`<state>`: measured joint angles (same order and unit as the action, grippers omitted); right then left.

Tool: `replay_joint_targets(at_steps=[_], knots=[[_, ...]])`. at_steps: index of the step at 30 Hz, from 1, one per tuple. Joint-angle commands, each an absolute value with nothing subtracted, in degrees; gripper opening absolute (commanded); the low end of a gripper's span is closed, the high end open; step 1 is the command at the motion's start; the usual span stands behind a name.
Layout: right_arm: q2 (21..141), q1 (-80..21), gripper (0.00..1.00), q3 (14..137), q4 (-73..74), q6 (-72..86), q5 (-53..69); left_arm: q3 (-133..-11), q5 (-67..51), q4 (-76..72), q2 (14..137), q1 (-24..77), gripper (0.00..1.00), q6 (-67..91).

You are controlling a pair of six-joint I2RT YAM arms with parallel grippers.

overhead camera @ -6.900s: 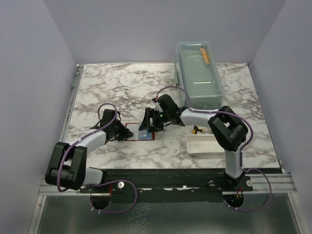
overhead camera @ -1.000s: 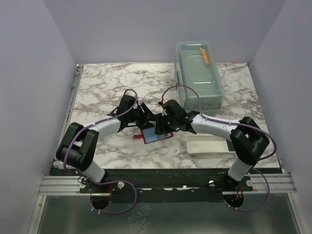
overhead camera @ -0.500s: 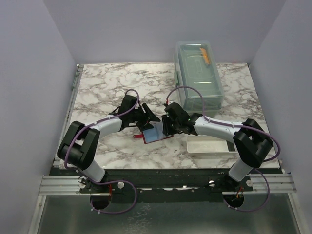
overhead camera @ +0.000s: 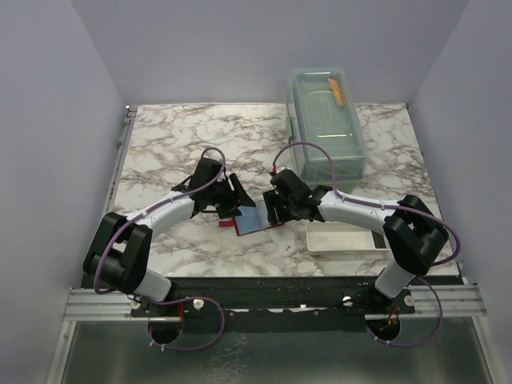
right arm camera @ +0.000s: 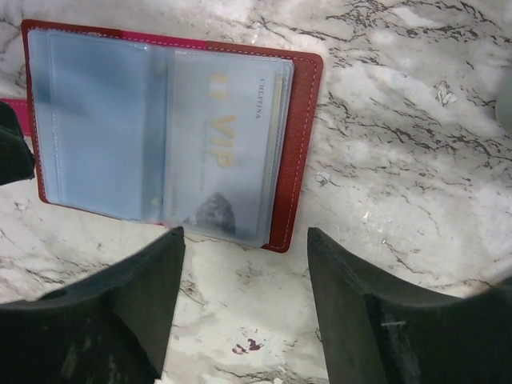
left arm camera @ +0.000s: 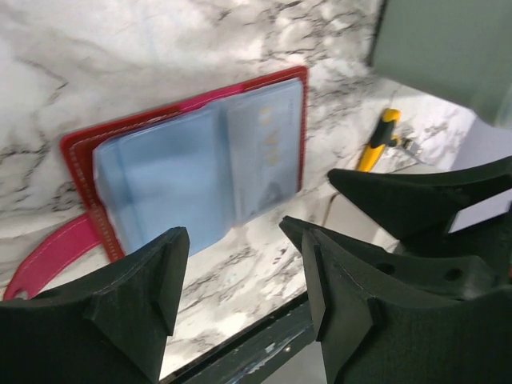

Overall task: Put the credit cards into the card holder
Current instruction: Open the card holder at the center of the board.

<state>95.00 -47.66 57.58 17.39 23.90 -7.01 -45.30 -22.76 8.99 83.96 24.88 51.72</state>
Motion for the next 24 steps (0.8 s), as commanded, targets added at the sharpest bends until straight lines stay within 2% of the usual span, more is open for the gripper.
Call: replay_joint_targets(at_steps=[1, 3, 8, 15, 19, 24], knots=[[94.7, -47.9, 0.69, 59.2, 16.2, 23.0, -4.6, -44.3, -19.3, 14.8, 82.7, 25.1, 0.64, 47.9], [96.2, -47.9, 0.73, 60.1, 15.4, 22.9, -3.9, -43.3, -17.9, 14.8, 82.0, 25.1, 0.62, 48.5], [99.7, -48.0, 0.74, 63.3, 16.8, 23.5, -4.5, -40.8, -15.6, 15.1, 77.8, 25.2, 0.60, 50.1], [103.3, -48.3, 0.80, 64.8, 17.4, 23.9, -5.2, -38.9, -14.4, 16.3, 76.6, 25.1, 0.60, 50.3], [104.8, -48.5, 0.77, 65.2, 18.2, 24.4, -7.1, -38.3, -12.9, 16.3, 74.9, 25.1, 0.60, 50.3], [105.3, -48.5, 0.63, 65.1, 18.3, 24.9, -7.5, -38.3, -12.9, 16.3, 74.3, 25.1, 0.60, 49.8]])
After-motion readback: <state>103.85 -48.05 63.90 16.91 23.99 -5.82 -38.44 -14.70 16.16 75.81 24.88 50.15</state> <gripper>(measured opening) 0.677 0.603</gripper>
